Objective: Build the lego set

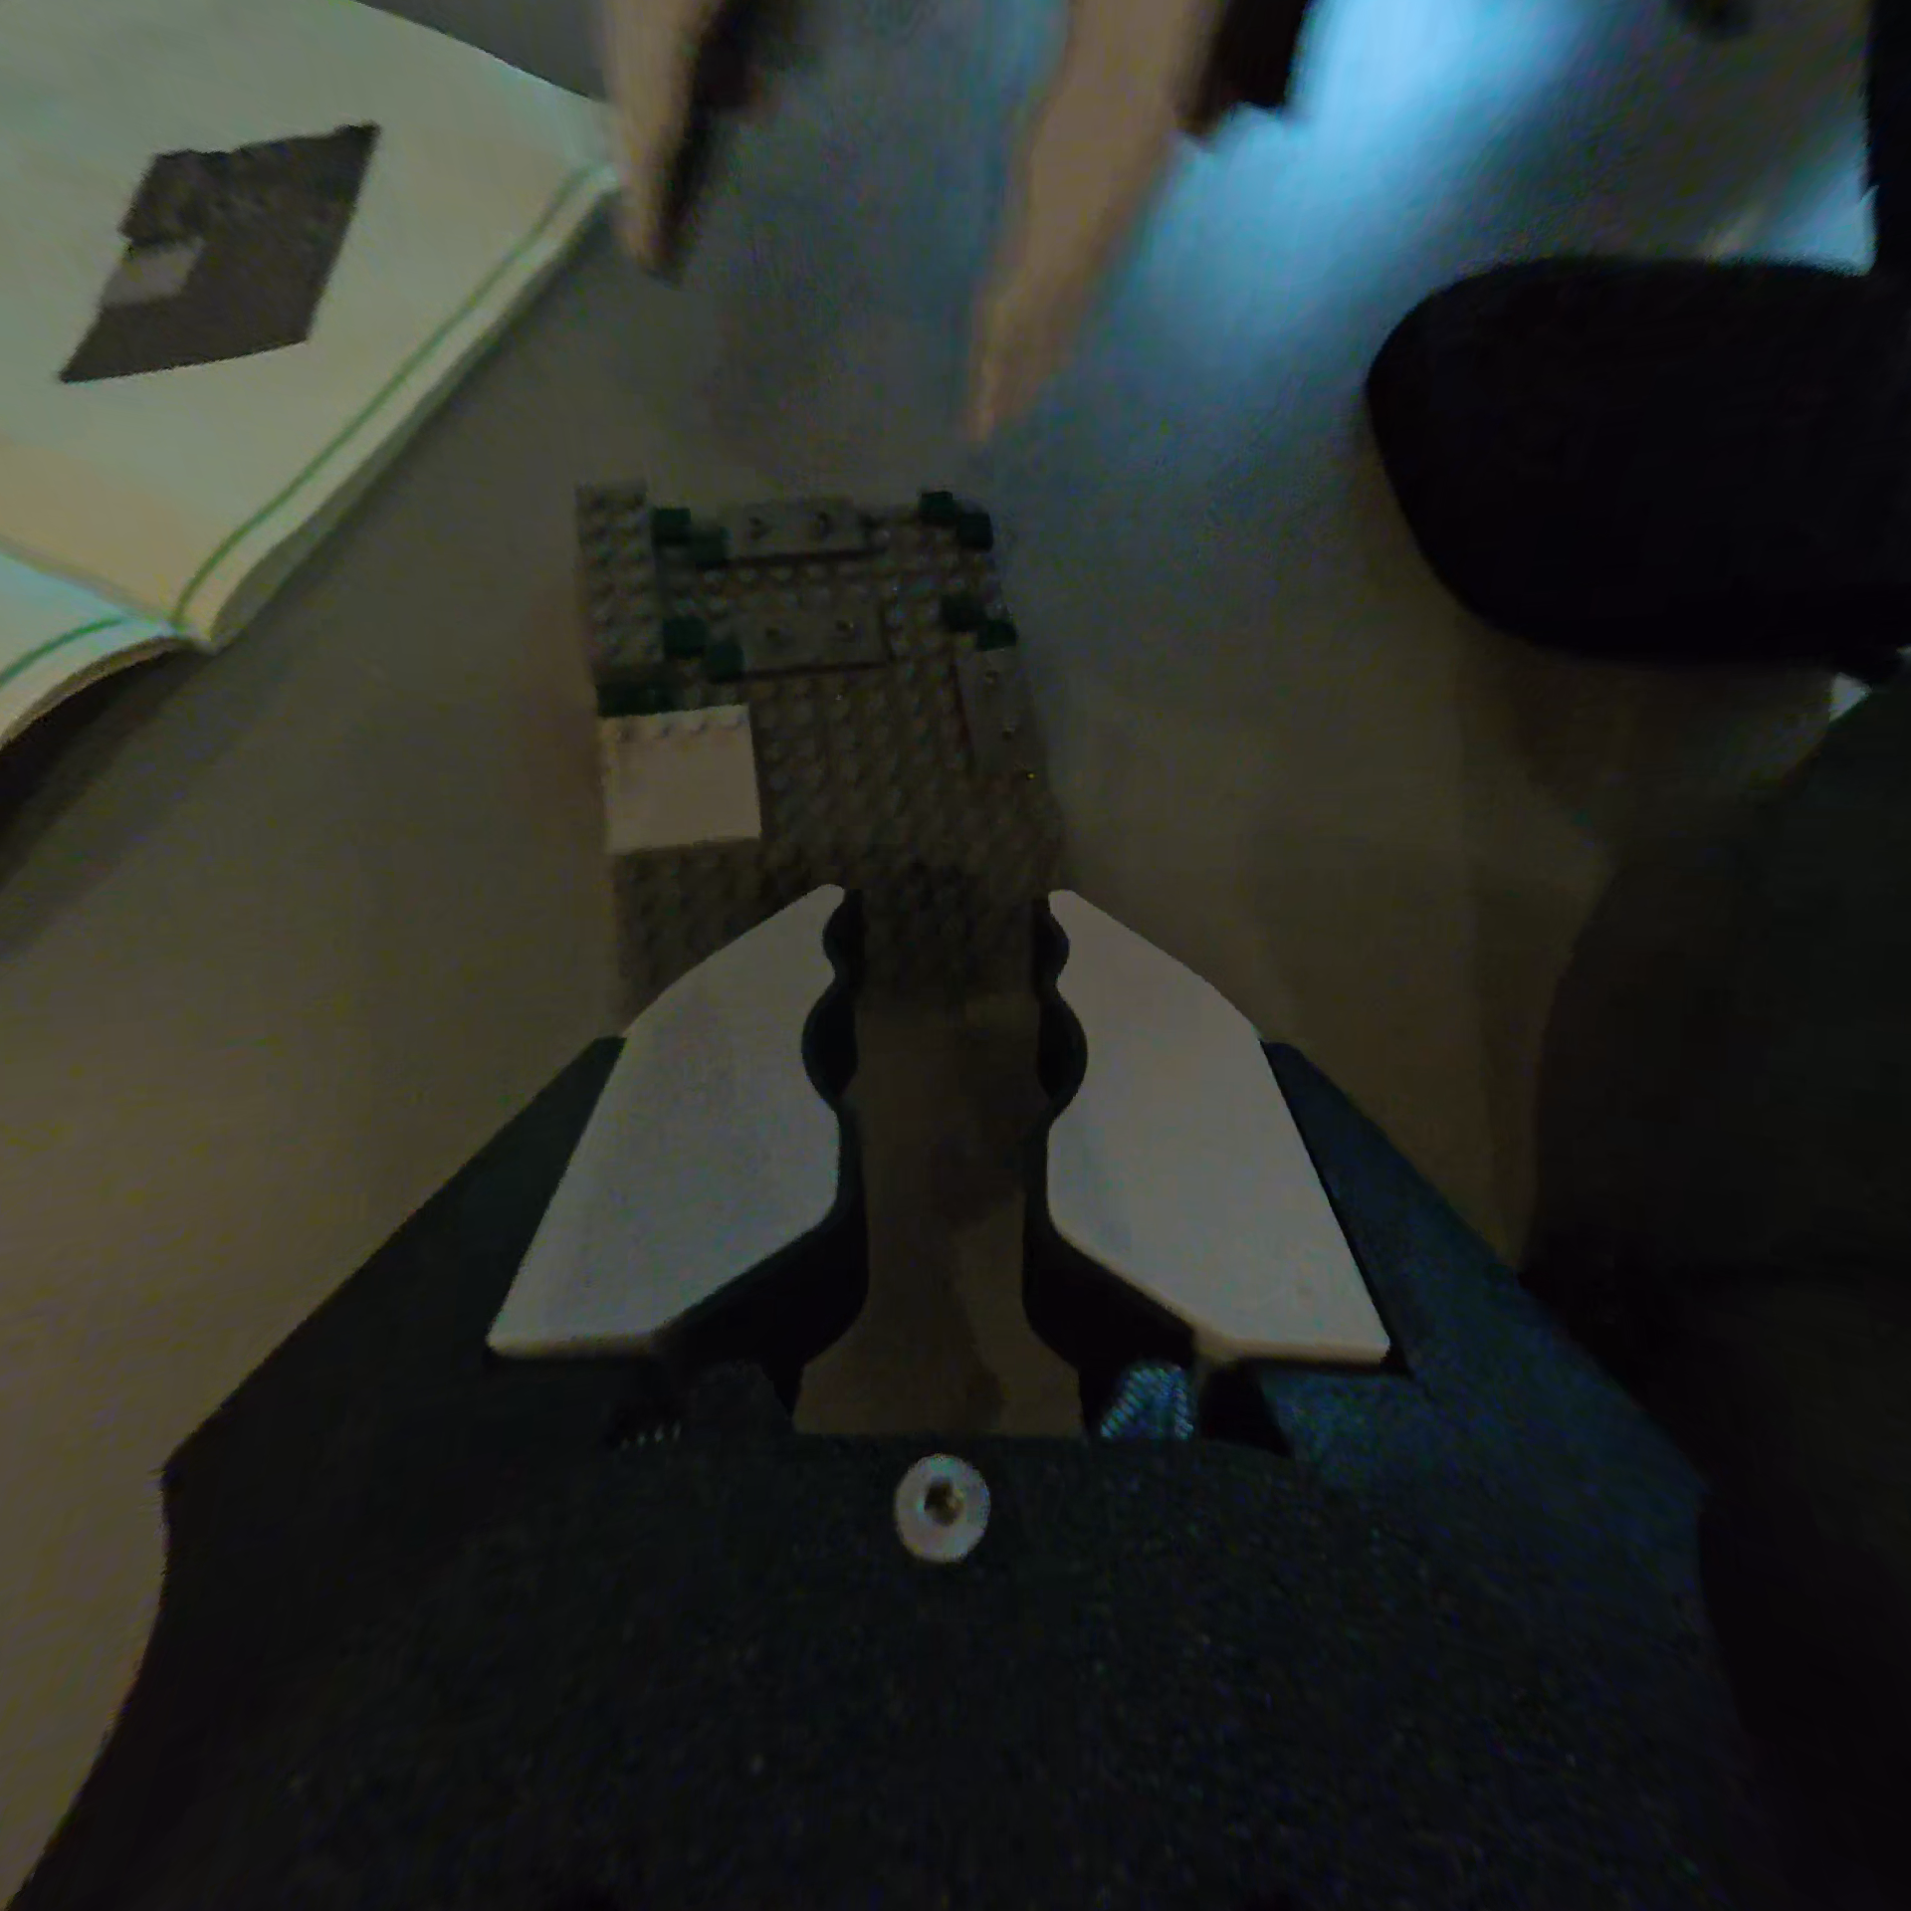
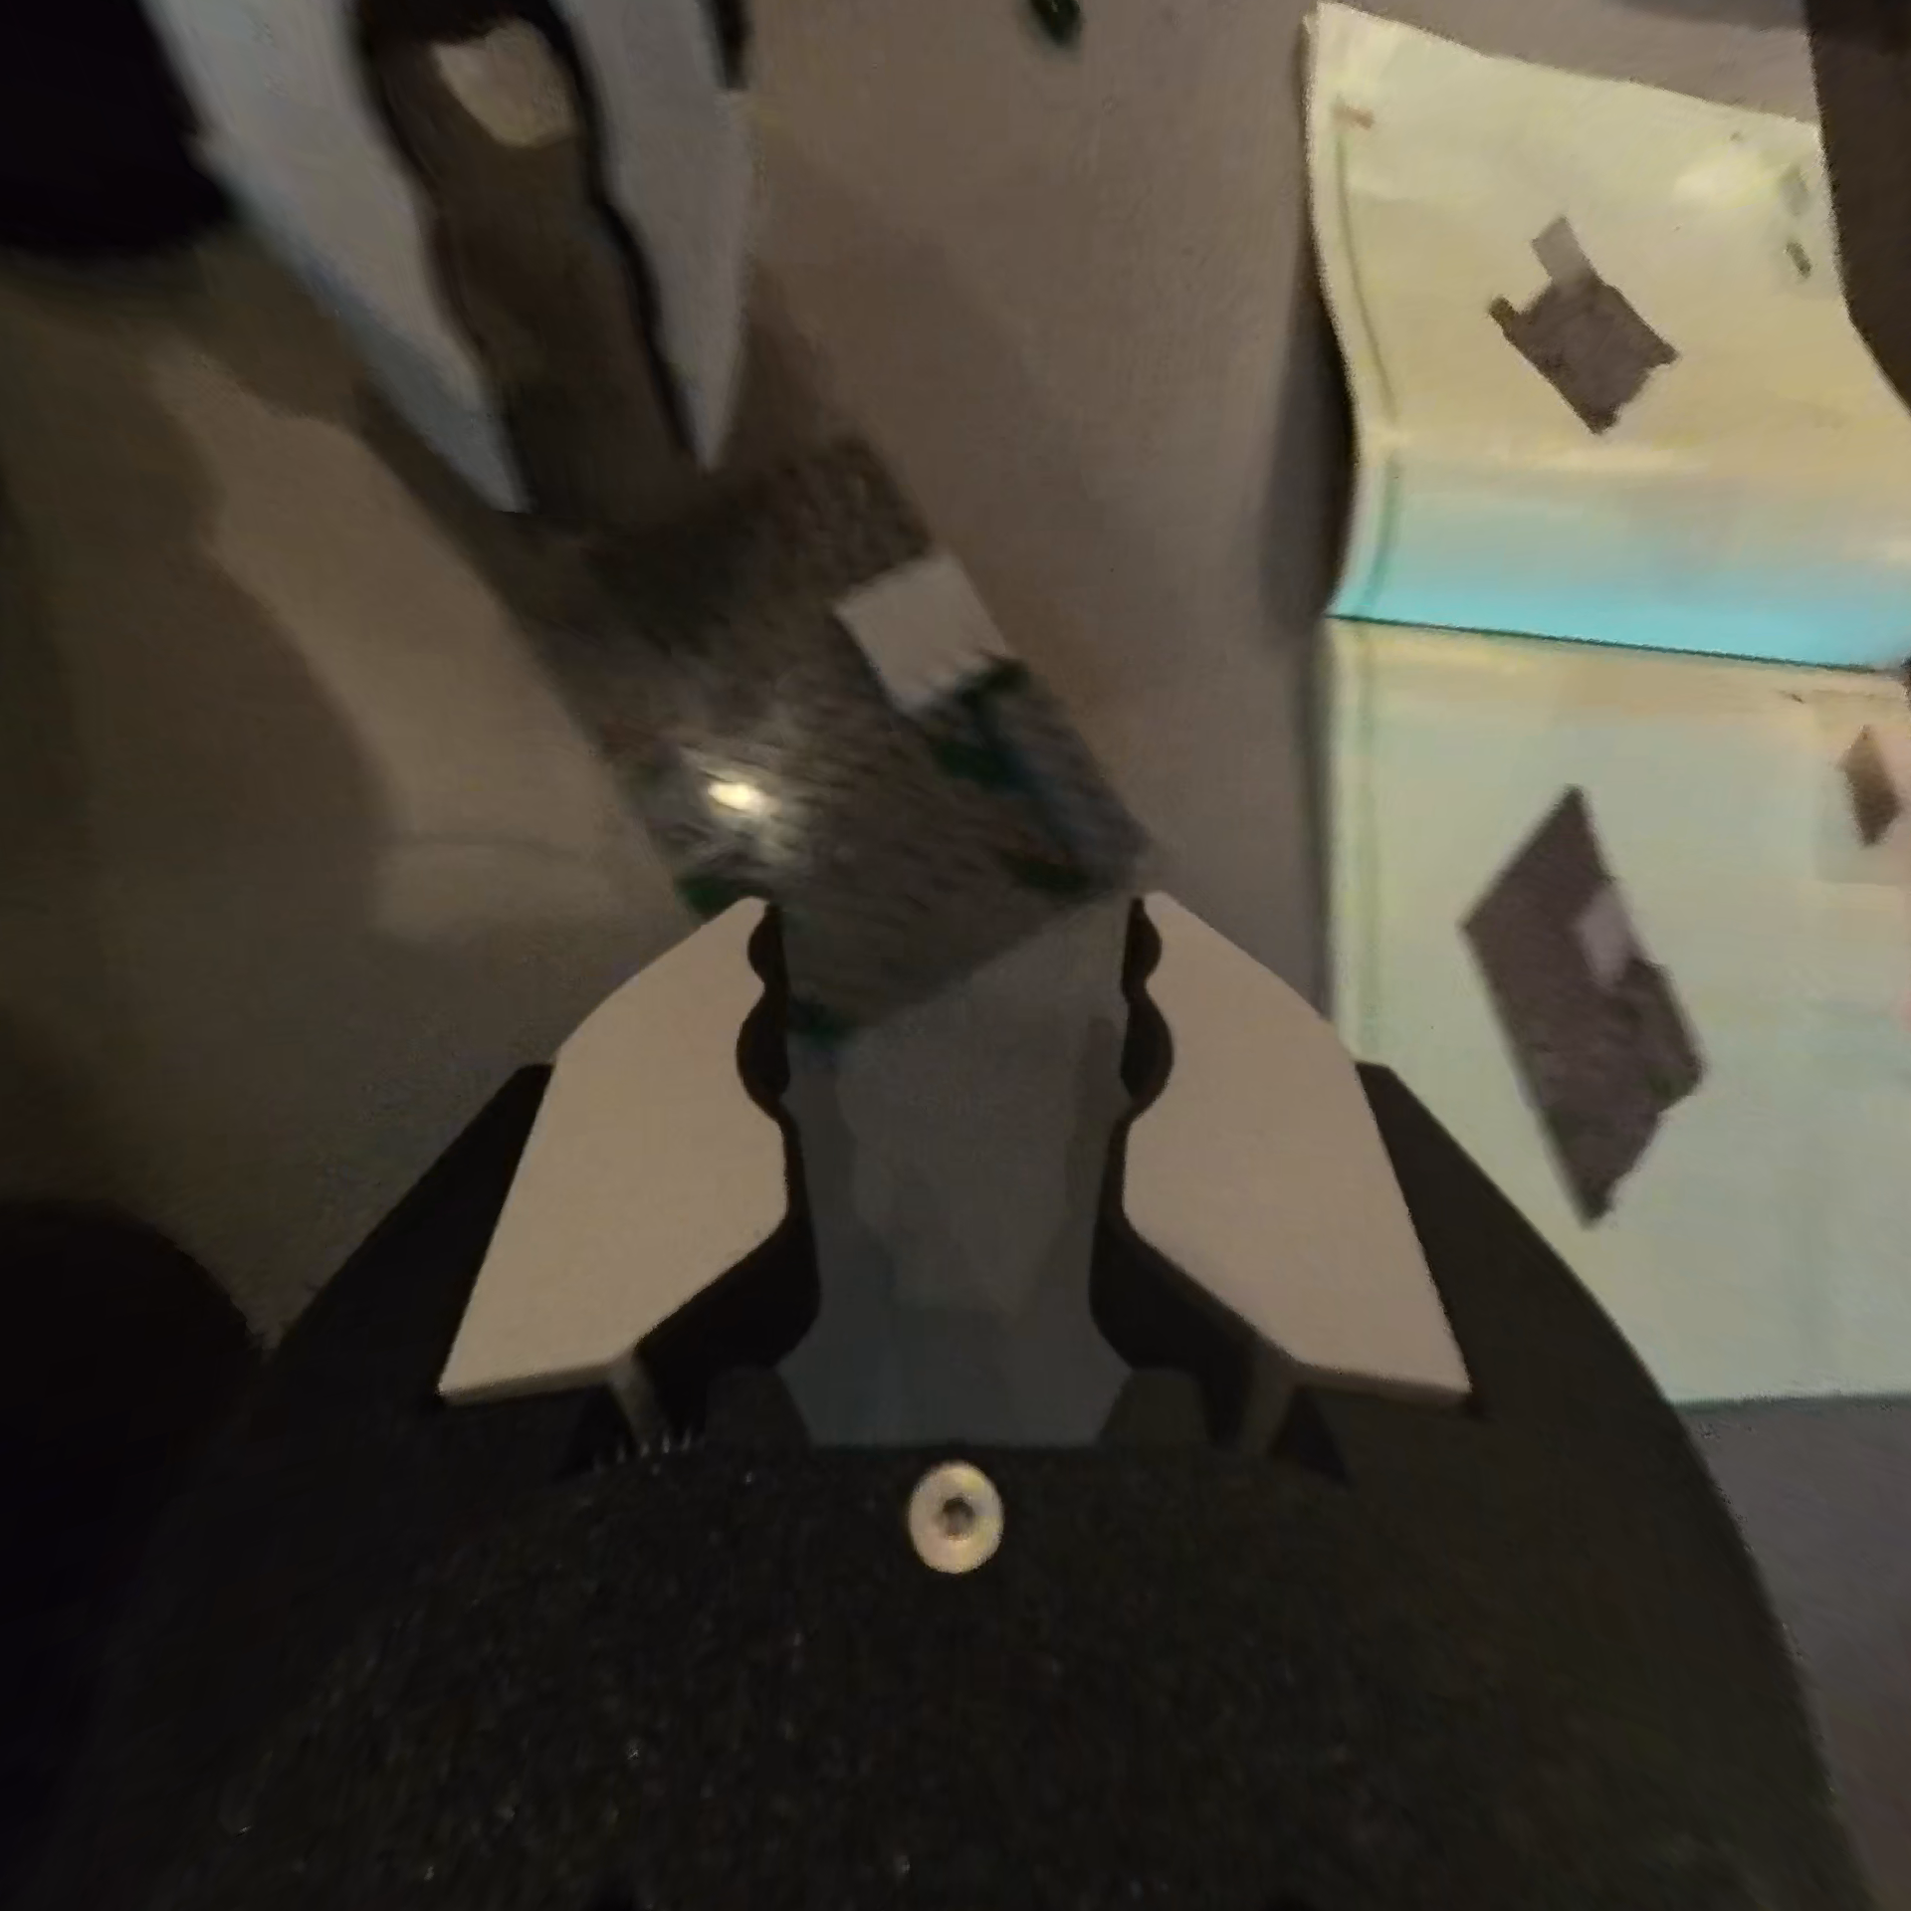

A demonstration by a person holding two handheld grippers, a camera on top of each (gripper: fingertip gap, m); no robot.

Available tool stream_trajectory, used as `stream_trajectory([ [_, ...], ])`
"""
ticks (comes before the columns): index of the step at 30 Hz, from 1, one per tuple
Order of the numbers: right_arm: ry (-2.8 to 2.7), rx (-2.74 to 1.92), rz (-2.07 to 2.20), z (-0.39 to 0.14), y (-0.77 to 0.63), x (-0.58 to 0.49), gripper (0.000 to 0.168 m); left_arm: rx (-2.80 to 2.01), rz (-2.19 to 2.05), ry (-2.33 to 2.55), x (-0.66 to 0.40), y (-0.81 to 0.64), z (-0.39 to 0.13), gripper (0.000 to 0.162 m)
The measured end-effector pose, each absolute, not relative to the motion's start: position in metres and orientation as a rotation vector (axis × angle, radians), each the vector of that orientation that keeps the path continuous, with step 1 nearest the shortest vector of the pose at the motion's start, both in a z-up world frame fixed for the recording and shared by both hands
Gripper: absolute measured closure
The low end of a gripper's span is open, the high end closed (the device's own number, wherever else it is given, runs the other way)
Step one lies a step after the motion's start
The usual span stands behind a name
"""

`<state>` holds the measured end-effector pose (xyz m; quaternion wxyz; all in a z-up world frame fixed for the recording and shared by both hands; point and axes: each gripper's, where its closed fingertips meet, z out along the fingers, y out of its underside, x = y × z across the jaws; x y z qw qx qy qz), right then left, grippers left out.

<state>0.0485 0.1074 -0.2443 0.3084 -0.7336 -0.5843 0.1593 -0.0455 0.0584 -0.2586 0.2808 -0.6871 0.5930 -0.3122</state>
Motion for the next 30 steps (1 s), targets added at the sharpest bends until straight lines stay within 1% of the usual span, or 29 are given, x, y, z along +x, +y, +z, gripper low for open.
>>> stream_trajectory([
  [2, -1.6, -1.933, 0.454, -0.247, 0.124, 0.05, 0.112, -1.848, -0.783, 1.625, -0.039, 0.059, -0.266, 0.13],
  [5, -1.721, -1.902, 0.468, -0.255, 0.142, 0.043, 0.12, -1.886, -0.721, 1.662, -0.034, 0.063, -0.278, 0.134],
  [11, -1.885, -1.818, 0.552, -0.267, 0.14, 0.018, 0.132, -1.946, -0.72, 1.658, -0.031, 0.068, -0.284, 0.16],
  [17, -1.93, -1.84, 0.552, -0.283, 0.135, 0.018, 0.134, -1.941, -0.737, 1.731, -0.031, 0.068, -0.285, 0.161],
  [18, -1.918, -1.86, 0.564, -0.283, 0.135, 0.018, 0.138, -1.938, -0.746, 1.752, -0.032, 0.068, -0.285, 0.161],
  [19, -1.892, -1.889, 0.557, -0.283, 0.136, 0.019, 0.138, -1.932, -0.755, 1.777, -0.032, 0.068, -0.285, 0.161],
  [20, -1.87, -1.92, 0.535, -0.283, 0.137, 0.021, 0.147, -1.923, -0.758, 1.805, -0.032, 0.068, -0.285, 0.162],
  [21, -1.852, -1.953, 0.513, -0.283, 0.137, 0.025, 0.151, -1.918, -0.751, 1.825, -0.033, 0.071, -0.285, 0.161],
  [23, -1.77, -2.036, 0.484, -0.284, 0.137, 0.033, 0.151, -1.893, -0.693, 1.851, -0.034, 0.08, -0.285, 0.16],
  [26, -1.631, -2.112, 0.453, -0.284, 0.137, 0.047, 0.152, -1.851, -0.622, 1.847, -0.036, 0.096, -0.281, 0.152],
  [30, -1.535, -2.114, 0.483, -0.283, 0.138, 0.055, 0.151, -1.861, -0.673, 1.799, -0.034, 0.101, -0.278, 0.15],
])
